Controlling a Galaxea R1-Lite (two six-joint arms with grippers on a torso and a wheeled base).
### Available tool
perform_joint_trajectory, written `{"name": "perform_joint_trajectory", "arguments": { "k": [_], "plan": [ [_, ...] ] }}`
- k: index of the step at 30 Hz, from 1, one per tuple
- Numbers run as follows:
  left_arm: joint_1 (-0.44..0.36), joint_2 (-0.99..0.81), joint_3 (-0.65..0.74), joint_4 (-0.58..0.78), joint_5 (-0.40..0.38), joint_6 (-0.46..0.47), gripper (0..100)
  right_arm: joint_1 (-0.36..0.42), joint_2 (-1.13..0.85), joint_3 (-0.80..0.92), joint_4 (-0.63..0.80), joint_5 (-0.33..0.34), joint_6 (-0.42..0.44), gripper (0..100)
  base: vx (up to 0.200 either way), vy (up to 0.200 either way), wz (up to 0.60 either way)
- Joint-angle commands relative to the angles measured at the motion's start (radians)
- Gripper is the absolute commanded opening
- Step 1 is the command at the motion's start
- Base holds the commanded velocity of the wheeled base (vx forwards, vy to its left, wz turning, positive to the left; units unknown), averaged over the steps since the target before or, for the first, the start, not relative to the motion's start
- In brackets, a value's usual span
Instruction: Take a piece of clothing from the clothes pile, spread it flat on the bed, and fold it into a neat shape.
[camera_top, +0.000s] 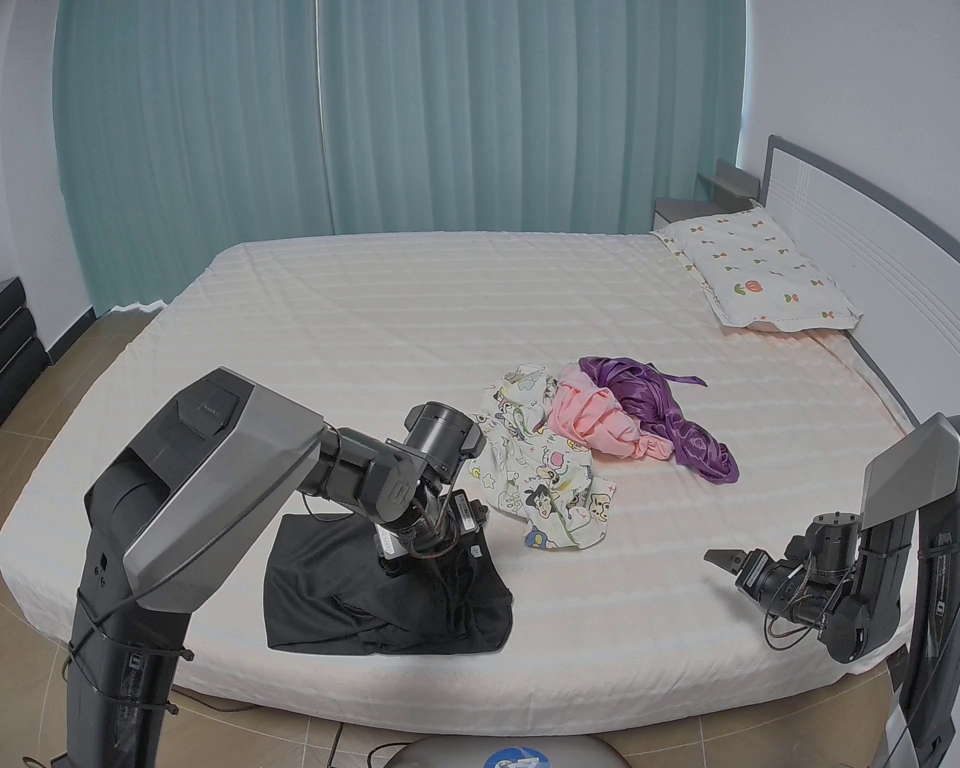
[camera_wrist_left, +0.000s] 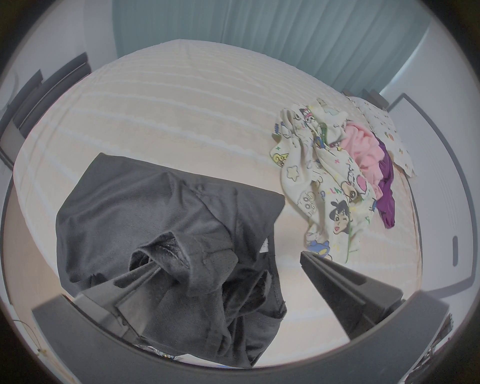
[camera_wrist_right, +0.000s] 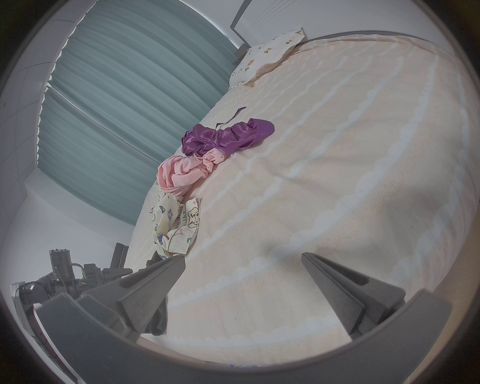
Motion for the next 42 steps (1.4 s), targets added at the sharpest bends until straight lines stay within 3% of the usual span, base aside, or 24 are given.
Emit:
{"name": "perform_joint_trajectory", "arguments": {
  "k": [1, 4, 10, 17, 24, 38, 42],
  "plan": [
    [0.008, -0.070, 0.023, -0.013, -0.061, -0.029, 100, 0.000, 0.002, -0.001, -0.018, 0.000, 0.000, 100, 0.000, 0.000, 0.00],
    [0.017, -0.137, 0.053, -0.056, -0.151, -0.048, 100, 0.000, 0.003, -0.001, -0.017, 0.000, 0.000, 100, 0.000, 0.000, 0.00],
    [0.020, -0.150, 0.137, -0.208, -0.143, -0.043, 100, 0.000, 0.003, -0.001, -0.017, -0.001, -0.001, 100, 0.000, 0.000, 0.00],
    [0.034, -0.157, 0.224, -0.202, -0.148, -0.048, 100, 0.000, 0.003, 0.001, -0.017, -0.001, -0.001, 100, 0.000, 0.000, 0.00],
    [0.076, -0.188, 0.375, -0.210, -0.171, -0.054, 100, 0.000, 0.005, 0.001, -0.017, -0.001, -0.001, 100, -0.171, 0.000, 0.00],
    [0.206, -0.208, 0.508, -0.345, -0.196, -0.161, 100, 0.022, 0.014, -0.013, -0.018, -0.004, 0.000, 100, 0.000, 0.000, 0.00],
    [0.257, -0.211, 0.566, -0.381, -0.272, -0.187, 100, 0.023, 0.008, -0.019, -0.018, -0.007, -0.001, 100, 0.000, 0.200, 0.00]
  ]
}}
